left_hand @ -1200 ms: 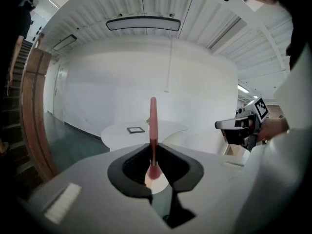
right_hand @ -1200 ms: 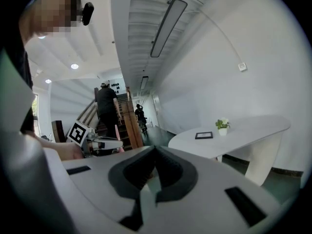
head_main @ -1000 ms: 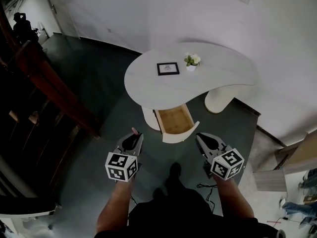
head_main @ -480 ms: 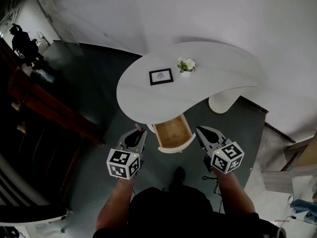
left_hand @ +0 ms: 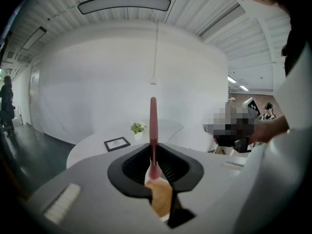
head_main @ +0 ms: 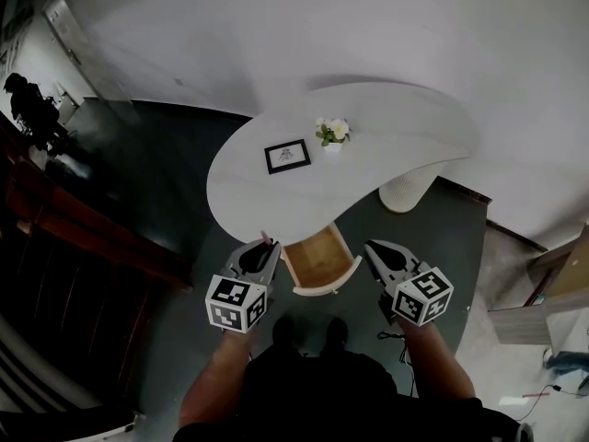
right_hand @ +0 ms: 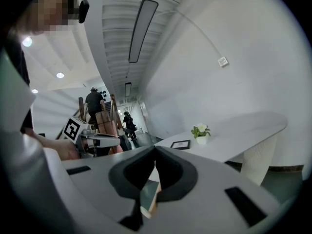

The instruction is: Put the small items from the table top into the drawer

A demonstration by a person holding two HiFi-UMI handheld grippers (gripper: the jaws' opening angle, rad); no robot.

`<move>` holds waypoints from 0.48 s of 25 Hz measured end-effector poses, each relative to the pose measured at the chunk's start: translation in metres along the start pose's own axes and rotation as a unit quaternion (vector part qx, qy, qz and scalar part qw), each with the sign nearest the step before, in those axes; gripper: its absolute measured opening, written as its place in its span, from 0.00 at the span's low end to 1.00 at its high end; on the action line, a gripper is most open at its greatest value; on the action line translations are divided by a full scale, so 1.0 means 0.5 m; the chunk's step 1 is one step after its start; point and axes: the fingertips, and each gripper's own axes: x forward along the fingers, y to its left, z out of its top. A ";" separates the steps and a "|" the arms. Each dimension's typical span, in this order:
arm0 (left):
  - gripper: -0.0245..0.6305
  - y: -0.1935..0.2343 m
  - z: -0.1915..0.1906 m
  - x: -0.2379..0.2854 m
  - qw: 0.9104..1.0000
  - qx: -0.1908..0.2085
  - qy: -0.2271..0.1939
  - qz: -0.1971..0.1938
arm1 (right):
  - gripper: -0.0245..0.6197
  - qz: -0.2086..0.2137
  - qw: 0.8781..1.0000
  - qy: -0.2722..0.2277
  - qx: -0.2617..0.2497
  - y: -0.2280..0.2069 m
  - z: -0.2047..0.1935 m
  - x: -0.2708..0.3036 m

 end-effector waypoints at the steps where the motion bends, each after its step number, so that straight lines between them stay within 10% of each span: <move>1: 0.12 0.005 0.003 0.004 1.000 0.004 -0.001 -0.008 | 0.06 -0.007 1.000 0.001 -0.001 0.003 -0.001 0.003; 12: 0.12 0.078 -0.027 -0.006 0.994 0.017 0.003 -0.106 | 0.06 -0.082 0.997 -0.002 -0.009 0.108 0.016 0.087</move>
